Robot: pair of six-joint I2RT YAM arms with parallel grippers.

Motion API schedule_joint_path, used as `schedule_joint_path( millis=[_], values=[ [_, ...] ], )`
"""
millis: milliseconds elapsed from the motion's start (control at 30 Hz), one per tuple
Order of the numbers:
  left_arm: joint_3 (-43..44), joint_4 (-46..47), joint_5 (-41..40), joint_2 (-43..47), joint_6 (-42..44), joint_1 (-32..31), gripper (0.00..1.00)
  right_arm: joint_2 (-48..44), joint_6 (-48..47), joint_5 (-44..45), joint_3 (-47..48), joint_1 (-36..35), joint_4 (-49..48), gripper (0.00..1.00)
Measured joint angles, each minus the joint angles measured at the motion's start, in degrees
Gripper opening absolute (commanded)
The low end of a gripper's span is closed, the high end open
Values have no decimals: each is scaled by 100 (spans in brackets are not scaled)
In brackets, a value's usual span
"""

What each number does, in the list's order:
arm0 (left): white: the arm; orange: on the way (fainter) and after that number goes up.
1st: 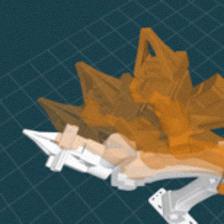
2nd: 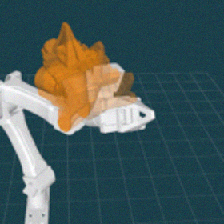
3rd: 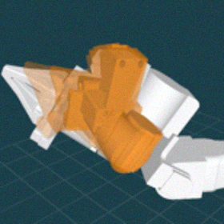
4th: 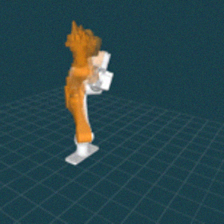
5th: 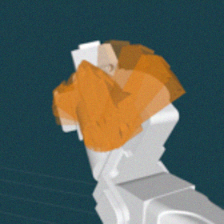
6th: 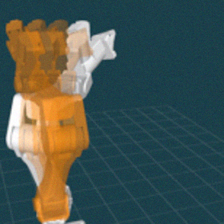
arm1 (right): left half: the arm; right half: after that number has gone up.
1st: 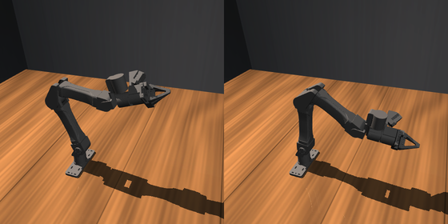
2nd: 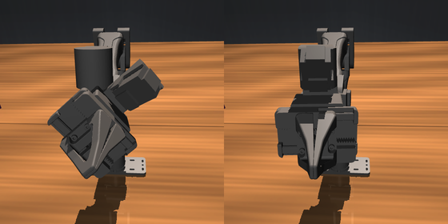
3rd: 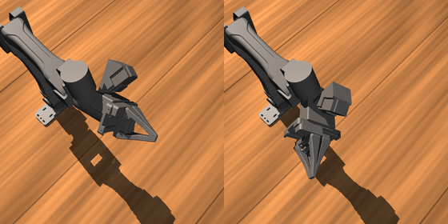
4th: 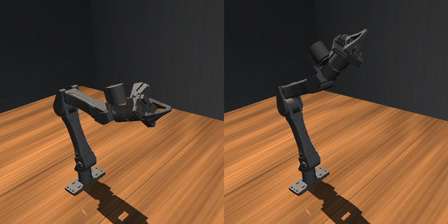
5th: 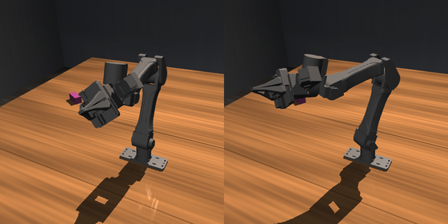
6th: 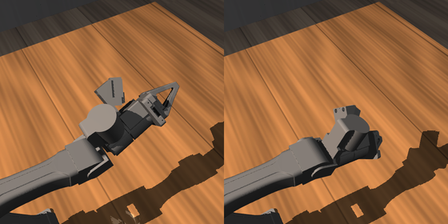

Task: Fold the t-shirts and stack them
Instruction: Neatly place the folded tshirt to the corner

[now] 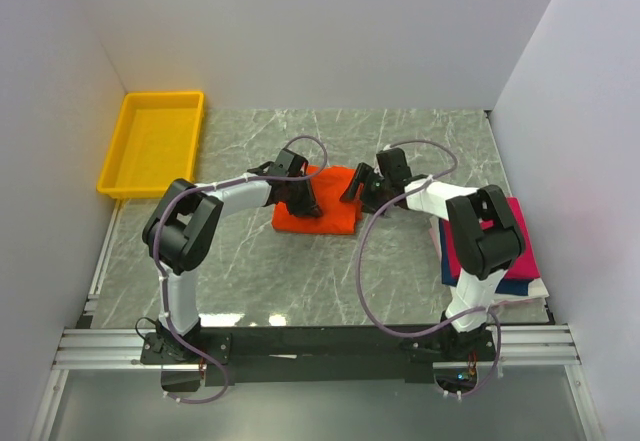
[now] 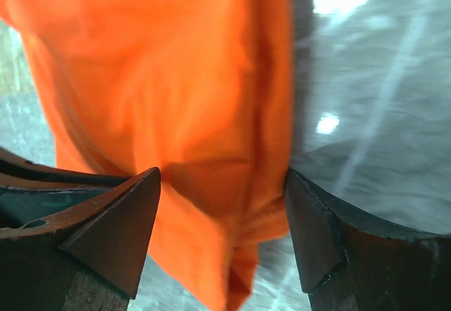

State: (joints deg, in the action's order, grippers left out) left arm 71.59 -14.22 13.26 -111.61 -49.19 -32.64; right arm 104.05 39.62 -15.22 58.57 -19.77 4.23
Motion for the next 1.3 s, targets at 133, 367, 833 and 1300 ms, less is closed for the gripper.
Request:
schedule_joint_path(
  millis=[133,367,833,1300],
  values=[
    [0,4,4,-4,0,0,22,94,188,-83,7,-190,-256,77],
    [0,50,59,-50,-2,11,21,289,667,-103,-13,-367,-581,25],
    [17,-426,35,1032,48,44,23,157,1165,1032,199,-492,402,0],
    [39,-645,103,1847,177,302,23,72,1609,3620,2131,33,3757,0]
  ],
)
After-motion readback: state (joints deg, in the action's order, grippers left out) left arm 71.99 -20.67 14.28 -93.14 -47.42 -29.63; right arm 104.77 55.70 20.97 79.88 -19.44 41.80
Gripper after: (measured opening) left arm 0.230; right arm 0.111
